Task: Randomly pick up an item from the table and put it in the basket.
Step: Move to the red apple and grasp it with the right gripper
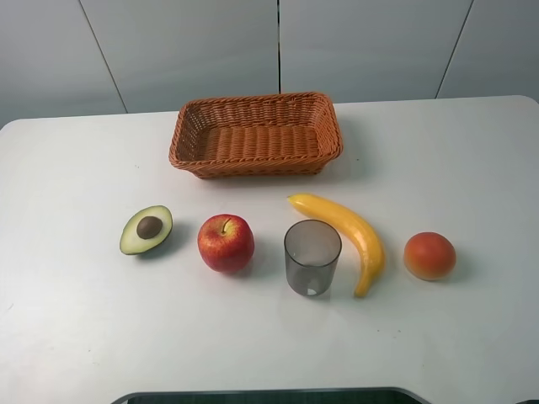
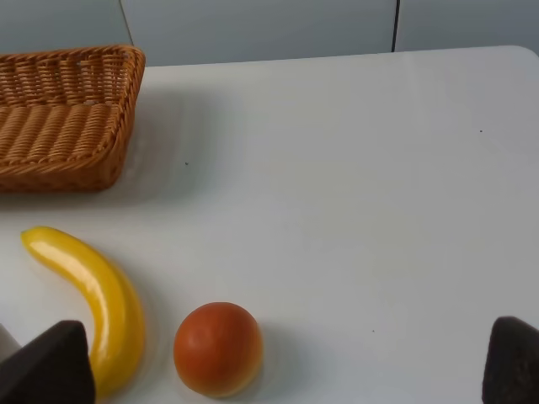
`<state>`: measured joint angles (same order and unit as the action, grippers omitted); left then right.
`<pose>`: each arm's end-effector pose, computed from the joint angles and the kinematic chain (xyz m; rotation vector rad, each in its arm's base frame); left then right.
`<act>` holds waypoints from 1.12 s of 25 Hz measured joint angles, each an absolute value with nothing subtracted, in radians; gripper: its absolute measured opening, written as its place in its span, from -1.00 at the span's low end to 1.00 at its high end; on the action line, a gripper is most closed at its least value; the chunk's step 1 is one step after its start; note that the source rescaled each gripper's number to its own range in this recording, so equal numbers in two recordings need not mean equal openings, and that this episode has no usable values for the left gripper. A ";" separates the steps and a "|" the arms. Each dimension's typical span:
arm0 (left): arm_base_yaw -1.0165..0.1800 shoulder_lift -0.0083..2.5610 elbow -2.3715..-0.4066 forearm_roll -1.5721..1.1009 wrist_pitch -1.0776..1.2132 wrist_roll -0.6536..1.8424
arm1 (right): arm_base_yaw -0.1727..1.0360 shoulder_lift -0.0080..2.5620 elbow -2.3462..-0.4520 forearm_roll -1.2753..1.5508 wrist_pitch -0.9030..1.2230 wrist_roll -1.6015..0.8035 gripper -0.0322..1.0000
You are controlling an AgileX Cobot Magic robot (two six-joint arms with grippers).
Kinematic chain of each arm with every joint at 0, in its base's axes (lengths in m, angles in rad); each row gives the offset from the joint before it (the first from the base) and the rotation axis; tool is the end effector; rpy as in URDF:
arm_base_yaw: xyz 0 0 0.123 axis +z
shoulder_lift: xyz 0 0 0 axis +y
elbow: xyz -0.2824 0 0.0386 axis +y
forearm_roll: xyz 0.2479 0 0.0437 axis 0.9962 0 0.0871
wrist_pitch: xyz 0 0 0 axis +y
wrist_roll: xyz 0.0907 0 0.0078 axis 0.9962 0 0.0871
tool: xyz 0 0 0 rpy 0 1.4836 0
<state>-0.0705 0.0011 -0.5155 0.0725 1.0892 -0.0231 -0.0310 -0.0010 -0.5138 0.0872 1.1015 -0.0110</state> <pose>-0.0074 0.0064 0.2793 0.0435 2.0559 0.0289 -0.0083 0.0073 0.2779 0.0137 2.0680 0.0789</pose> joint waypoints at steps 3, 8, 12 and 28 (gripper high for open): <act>-0.070 0.001 -0.515 0.072 1.089 -0.023 | -0.031 -0.001 -0.514 0.087 1.101 -0.011 1.00; -0.070 0.001 -0.515 0.072 1.089 -0.023 | -0.031 -0.001 -0.514 0.087 1.101 -0.011 1.00; -0.070 0.001 -0.515 0.072 1.089 -0.023 | -0.031 -0.001 -0.514 0.087 1.101 -0.011 1.00; -0.070 0.001 -0.515 0.072 1.089 -0.023 | -0.031 0.358 -0.625 0.061 1.088 -0.050 1.00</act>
